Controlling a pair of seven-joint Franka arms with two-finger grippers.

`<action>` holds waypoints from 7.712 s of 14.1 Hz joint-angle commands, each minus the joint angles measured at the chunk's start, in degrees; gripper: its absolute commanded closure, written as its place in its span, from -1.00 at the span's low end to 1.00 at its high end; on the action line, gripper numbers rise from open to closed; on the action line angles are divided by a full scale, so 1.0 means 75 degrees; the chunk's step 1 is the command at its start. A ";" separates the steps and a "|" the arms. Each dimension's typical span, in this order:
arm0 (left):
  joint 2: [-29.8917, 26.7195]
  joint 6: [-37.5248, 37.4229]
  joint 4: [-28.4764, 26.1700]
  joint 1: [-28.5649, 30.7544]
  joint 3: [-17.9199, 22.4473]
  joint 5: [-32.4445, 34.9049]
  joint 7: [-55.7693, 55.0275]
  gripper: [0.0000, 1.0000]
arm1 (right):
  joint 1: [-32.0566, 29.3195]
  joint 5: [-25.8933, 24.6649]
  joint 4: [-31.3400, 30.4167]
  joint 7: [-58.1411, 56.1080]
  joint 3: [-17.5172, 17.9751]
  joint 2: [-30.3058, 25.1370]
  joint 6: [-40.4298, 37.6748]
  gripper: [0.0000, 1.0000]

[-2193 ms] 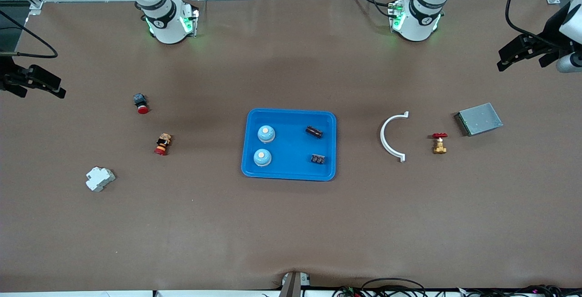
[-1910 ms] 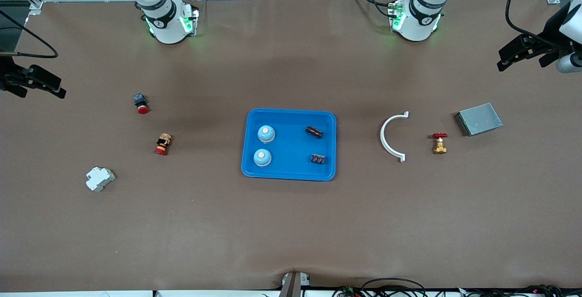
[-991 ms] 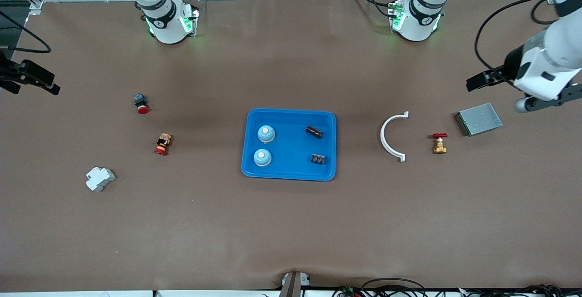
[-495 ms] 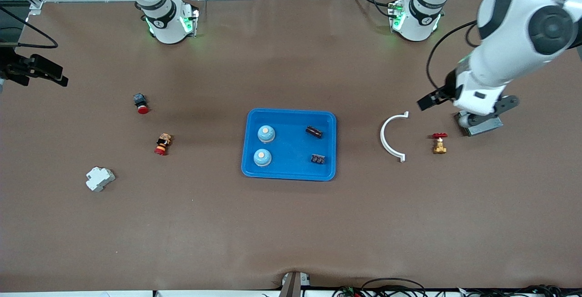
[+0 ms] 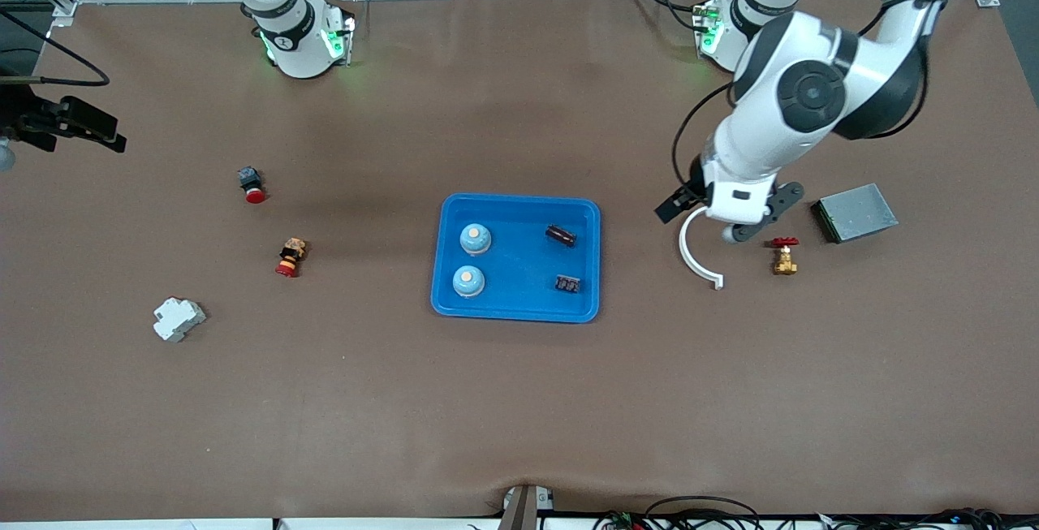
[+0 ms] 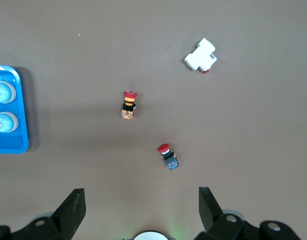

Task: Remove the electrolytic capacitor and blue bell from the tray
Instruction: 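Lower the left gripper and grasp a brown capacitor, then lift the capacitor and carry it toward the brass valve, then set the capacitor by the valve while the right gripper reaches the bells, then reach the left gripper to the capacitor while the right gripper lowers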

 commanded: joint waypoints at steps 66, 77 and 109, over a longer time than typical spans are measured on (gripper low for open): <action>0.1803 0.1774 -0.1038 0.2892 0.0027 0.2705 -0.0968 1.00 | 0.3583 0.0007 0.0034 0.6398 0.0866 0.1436 0.2259 -1.00; 0.2237 0.2325 -0.1436 0.2318 -0.0161 0.2740 -0.2259 -0.99 | 0.4299 0.0230 0.0419 0.6494 0.0866 0.3931 0.4302 -1.00; 0.4744 0.2665 0.2689 -0.1877 0.0108 0.2927 -0.8025 -0.74 | 0.4909 0.0114 -0.1054 0.6213 0.0795 0.4474 0.6105 -1.00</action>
